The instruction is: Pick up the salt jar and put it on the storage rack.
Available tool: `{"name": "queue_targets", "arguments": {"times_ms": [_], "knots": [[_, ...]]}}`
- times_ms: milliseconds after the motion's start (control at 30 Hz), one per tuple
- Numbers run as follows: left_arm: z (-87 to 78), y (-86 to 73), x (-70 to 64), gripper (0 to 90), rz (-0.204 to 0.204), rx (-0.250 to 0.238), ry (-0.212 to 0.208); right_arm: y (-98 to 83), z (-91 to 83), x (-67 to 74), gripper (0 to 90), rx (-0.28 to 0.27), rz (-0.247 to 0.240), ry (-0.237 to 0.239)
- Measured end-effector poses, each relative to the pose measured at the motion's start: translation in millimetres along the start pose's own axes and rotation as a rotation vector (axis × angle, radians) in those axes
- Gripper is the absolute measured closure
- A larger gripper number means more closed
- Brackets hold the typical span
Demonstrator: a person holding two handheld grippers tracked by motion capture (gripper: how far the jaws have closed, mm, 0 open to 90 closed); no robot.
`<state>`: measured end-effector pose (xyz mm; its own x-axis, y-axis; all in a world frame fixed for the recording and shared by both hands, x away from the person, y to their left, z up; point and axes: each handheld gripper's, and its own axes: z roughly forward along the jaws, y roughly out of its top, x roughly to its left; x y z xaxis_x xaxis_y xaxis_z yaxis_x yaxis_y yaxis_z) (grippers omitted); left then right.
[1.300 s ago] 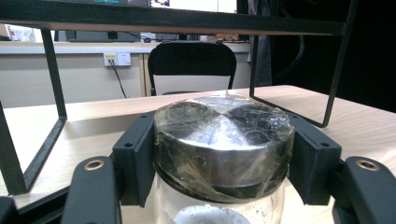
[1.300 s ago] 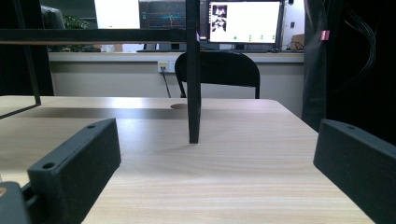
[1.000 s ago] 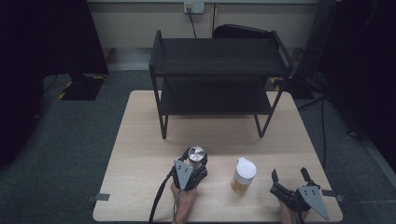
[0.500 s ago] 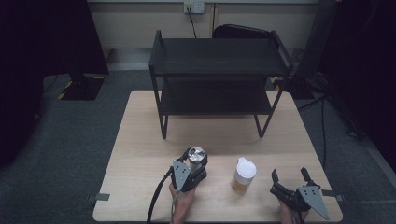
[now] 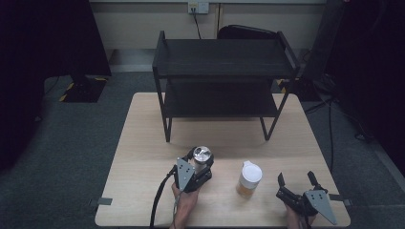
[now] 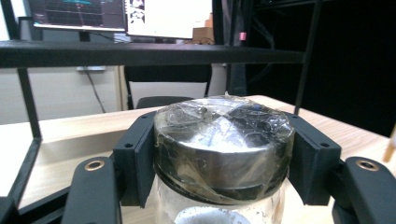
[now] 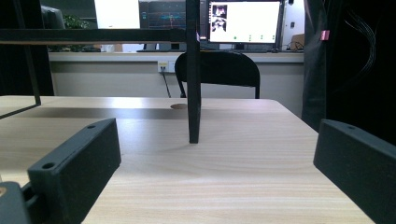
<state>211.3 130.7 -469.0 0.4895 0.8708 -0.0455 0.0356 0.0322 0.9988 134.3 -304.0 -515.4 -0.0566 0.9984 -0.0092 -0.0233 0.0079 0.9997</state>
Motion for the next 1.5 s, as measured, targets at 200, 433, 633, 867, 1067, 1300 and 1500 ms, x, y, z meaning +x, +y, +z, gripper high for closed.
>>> {"name": "queue_targets", "arguments": {"times_ms": [200, 433, 633, 867, 1067, 1300, 1500], "knots": [[-2.8, 13.0, 5.6, 35.1, 0.026, -0.013, -0.028, 0.0, 0.0, 0.0, 0.0, 0.0, 0.0, 0.0], [-2.8, 29.3, 14.5, 35.1, 0.058, -0.022, -0.046, 0.0, 0.0, 0.1, 0.0, 0.0, 0.0, 0.0], [3.7, 42.7, 22.5, 35.1, 0.05, -0.021, -0.072, 0.1, 0.0, 0.0, 0.0, 0.0, 0.0, 0.0], [7.5, 63.9, 31.9, 35.2, 0.055, -0.026, -0.125, 0.0, 0.0, 0.1, 0.0, 0.0, 0.0, 0.0], [10.1, 82.7, 41.0, 35.2, 0.056, -0.031, -0.169, 0.0, 0.0, 0.1, 0.0, 0.0, 0.0, 0.0], [15.0, 106.1, 57.3, 35.2, 0.057, -0.031, -0.227, 0.0, 0.0, 0.0, 0.0, 0.0, 0.0, 0.0], [23.5, 127.8, 71.5, 35.2, 0.042, -0.032, -0.272, 0.0, 0.0, 0.0, 0.0, 0.0, 0.0, 0.0]]}}
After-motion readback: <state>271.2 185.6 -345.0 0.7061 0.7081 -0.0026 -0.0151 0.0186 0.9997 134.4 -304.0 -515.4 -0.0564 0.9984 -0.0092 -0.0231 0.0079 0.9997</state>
